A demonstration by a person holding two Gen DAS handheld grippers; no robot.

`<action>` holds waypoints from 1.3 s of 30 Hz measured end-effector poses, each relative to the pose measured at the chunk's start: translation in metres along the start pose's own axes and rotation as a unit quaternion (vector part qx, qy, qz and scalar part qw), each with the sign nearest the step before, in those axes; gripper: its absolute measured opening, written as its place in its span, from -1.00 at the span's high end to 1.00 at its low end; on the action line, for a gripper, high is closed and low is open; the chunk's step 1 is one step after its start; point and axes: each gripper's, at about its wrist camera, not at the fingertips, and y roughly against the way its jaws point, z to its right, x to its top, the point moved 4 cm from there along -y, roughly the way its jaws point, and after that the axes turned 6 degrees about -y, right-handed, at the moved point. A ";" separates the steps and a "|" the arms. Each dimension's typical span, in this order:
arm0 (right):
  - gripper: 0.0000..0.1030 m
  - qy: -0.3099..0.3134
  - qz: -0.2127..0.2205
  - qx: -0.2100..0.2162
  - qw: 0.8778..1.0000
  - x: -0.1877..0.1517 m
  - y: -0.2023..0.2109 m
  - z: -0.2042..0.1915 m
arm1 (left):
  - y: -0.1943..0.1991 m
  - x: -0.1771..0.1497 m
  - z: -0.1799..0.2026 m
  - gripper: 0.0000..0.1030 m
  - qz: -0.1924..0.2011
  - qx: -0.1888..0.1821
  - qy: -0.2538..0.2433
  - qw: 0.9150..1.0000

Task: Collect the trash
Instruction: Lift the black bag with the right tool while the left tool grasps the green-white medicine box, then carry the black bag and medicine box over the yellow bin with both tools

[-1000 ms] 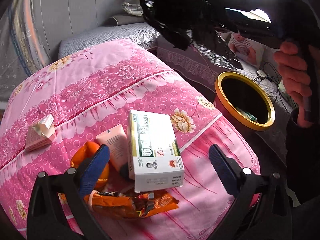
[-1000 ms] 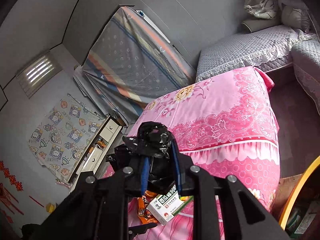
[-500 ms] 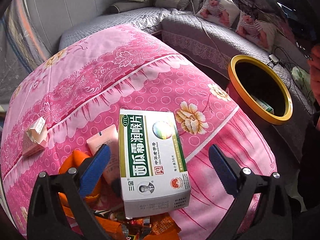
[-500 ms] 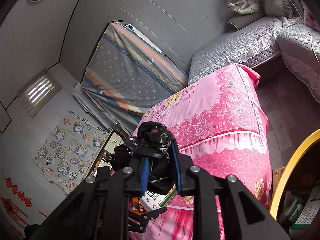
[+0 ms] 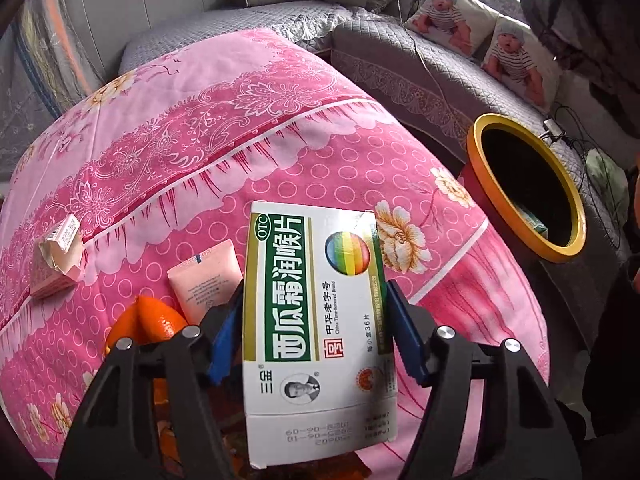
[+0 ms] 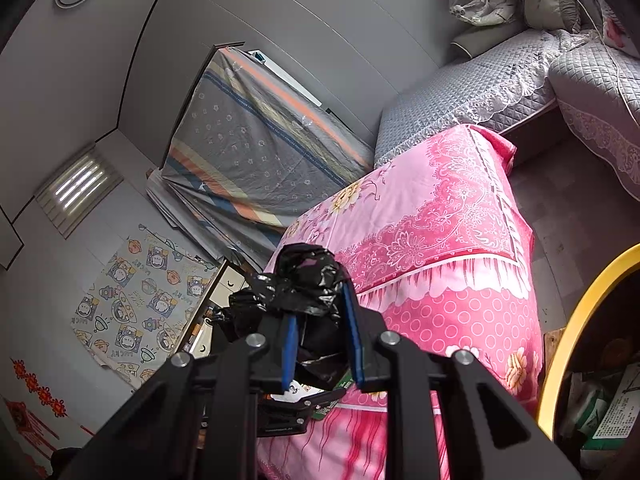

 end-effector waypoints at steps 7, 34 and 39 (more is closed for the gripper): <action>0.62 -0.001 -0.011 0.012 1.000 -0.004 -0.007 -0.011 | 0.081 -0.004 -0.014 -0.20 0.114 0.019 0.026 0.993; 0.62 -0.013 0.052 -0.041 0.998 0.004 0.028 0.001 | 0.154 0.032 0.023 -0.21 0.258 0.066 -0.002 0.964; 0.62 -0.027 0.086 -0.067 0.994 0.007 0.059 0.027 | 0.146 0.054 0.044 -0.21 0.261 0.050 -0.020 0.964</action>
